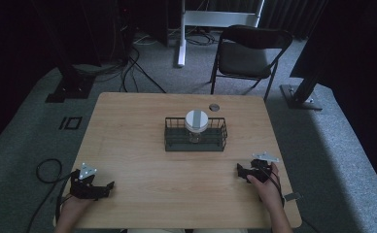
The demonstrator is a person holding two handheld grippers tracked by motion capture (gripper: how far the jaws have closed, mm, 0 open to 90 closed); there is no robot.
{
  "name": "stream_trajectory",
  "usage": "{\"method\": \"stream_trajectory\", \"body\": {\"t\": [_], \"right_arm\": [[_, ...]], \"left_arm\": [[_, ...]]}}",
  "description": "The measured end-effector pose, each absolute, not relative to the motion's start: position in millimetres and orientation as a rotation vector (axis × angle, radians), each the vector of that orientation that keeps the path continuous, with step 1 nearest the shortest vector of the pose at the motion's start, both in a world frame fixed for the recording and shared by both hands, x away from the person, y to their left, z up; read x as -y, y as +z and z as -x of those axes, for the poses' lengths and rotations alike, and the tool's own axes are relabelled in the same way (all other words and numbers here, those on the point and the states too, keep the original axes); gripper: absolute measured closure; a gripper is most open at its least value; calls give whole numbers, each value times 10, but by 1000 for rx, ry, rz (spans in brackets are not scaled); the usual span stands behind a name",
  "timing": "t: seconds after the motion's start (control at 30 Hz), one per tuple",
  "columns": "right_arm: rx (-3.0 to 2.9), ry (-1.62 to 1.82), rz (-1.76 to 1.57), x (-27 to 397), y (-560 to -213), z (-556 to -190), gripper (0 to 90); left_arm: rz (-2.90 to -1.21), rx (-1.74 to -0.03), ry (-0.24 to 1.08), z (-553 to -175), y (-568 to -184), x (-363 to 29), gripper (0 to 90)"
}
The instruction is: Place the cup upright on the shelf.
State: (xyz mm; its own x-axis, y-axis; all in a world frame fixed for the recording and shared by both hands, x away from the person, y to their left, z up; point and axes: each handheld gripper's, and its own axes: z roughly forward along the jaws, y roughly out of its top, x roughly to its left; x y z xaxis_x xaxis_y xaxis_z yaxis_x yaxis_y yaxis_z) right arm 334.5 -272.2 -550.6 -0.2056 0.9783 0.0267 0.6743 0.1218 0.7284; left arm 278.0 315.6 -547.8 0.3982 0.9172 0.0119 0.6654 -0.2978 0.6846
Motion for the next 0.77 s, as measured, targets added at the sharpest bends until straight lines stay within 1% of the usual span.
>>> {"method": "stream_trajectory", "body": {"t": [0.77], "right_arm": [[-1970,856,-1563,2733,-5510,-3351,116]], "left_arm": [[-2063,-1344,546,-2779,-5478,-3155,5]]}}
